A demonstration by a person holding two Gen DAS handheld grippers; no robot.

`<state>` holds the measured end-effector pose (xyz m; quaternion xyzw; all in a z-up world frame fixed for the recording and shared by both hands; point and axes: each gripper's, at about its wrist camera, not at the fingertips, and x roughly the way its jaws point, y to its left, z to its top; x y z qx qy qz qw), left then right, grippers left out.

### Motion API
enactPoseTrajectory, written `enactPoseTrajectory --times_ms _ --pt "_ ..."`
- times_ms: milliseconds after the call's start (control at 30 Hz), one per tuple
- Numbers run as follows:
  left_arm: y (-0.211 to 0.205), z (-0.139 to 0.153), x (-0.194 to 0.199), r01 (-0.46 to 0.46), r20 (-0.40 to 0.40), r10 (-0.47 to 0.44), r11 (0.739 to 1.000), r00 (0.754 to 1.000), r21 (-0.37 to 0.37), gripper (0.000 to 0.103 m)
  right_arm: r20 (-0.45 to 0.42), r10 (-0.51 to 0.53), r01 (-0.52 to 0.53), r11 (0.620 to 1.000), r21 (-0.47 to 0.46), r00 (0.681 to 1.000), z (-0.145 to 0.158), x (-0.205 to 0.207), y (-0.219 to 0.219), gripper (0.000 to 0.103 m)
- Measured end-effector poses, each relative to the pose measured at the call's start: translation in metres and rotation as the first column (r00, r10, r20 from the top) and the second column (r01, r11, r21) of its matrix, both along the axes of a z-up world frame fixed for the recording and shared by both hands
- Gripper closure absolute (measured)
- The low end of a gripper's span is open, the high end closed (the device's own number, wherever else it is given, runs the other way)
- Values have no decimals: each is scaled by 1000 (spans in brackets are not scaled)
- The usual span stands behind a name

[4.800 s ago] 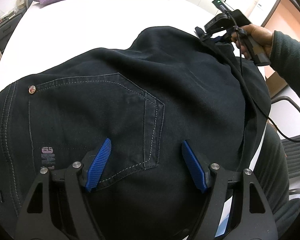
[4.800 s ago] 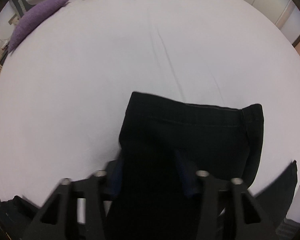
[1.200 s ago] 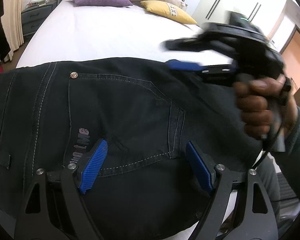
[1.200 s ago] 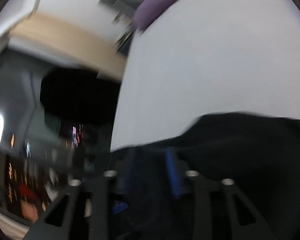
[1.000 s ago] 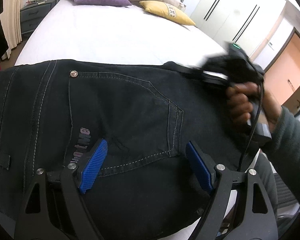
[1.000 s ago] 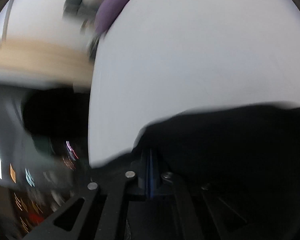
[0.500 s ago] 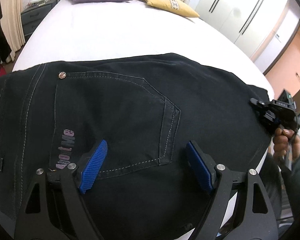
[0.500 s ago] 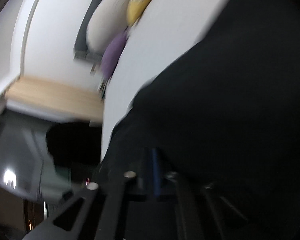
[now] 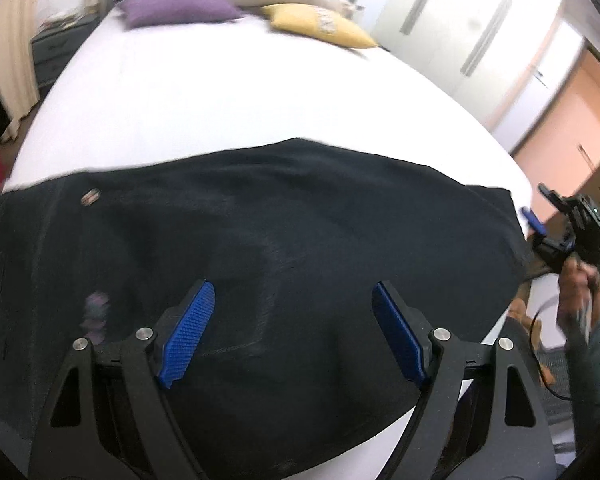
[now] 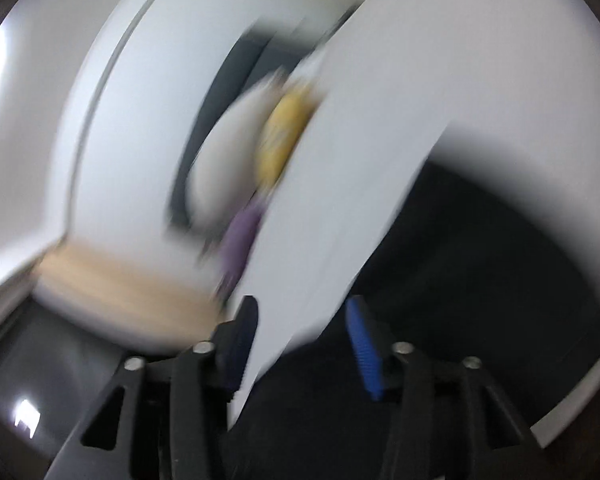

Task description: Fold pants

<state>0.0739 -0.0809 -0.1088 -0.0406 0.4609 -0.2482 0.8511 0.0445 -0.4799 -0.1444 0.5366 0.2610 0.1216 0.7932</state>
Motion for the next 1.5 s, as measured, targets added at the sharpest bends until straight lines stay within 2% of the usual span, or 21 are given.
enactPoseTrajectory --times_ms 100,133,167,200,267,300,367,433,500,600,700,800,833,900,967,1067,1133,1233,1333,1467,1500 --pt "-19 -13 4 38 -13 -37 998 999 46 22 -72 129 -123 989 77 989 -41 3 56 52" --pt "-19 -20 5 33 -26 -31 997 999 68 22 -103 127 -122 991 62 986 -53 8 60 63" --pt "-14 -30 7 16 -44 -12 997 999 82 23 -125 108 -103 994 43 986 -62 3 52 77" --pt "-8 -32 5 8 -43 -5 997 999 70 23 -156 91 -81 995 65 984 -73 -1 35 102" --pt "11 -33 0 -16 -25 18 999 1000 52 23 -165 2 17 994 112 986 -77 -1 12 103" --pt "21 -34 -1 -37 -26 38 998 999 52 23 -190 -104 115 992 45 976 -71 -26 -13 103" --pt "46 -34 -5 -71 -24 71 997 997 10 23 -227 -274 285 958 20 935 -67 -54 -57 102" --pt "63 -30 -10 -81 -23 80 996 996 -30 23 -225 -346 353 936 -13 911 -52 -73 -74 79" --pt "80 -18 -17 -135 3 135 991 991 -18 23 -163 -340 334 940 -66 926 -26 -79 -62 69" --pt "105 -2 -15 -187 47 190 980 981 -72 23 -62 -171 169 985 -38 983 0 -61 -22 65" --pt "119 -12 5 -240 25 241 970 970 -48 23 -42 57 -57 998 -17 998 -11 -21 47 60" --pt "128 -35 19 -253 -8 253 968 968 -9 23 -140 144 -143 990 19 980 -51 21 97 60" --pt "130 -39 20 -245 3 245 970 970 -1 23 -200 135 -138 990 1 970 -64 26 100 71" --pt "125 -40 19 -226 23 226 974 974 9 23 -242 105 -107 994 5 965 -73 29 90 100" --pt "131 -38 18 -229 21 229 973 973 -14 23 -247 40 -46 999 -20 968 -69 15 75 101" --pt "137 -34 14 -254 14 254 967 967 -11 23 -251 -161 133 983 -126 955 -47 -34 11 78" --pt "138 -19 7 -256 42 256 967 966 -8 23 -203 -279 256 957 -132 938 -29 -82 -25 52" --pt "111 9 5 -202 86 206 978 975 -52 23 -158 -400 385 915 -120 903 -16 -128 -64 49" --pt "60 22 10 -90 74 96 992 993 -88 23 -185 -451 449 892 -57 873 -34 -156 -86 49" --pt "-9 13 22 35 -3 -35 994 999 -102 23 -235 -449 464 886 13 862 -67 -157 -82 49" --pt "-27 9 22 69 -16 -71 993 997 -92 23 -245 -449 469 883 23 859 -64 -133 -69 49"
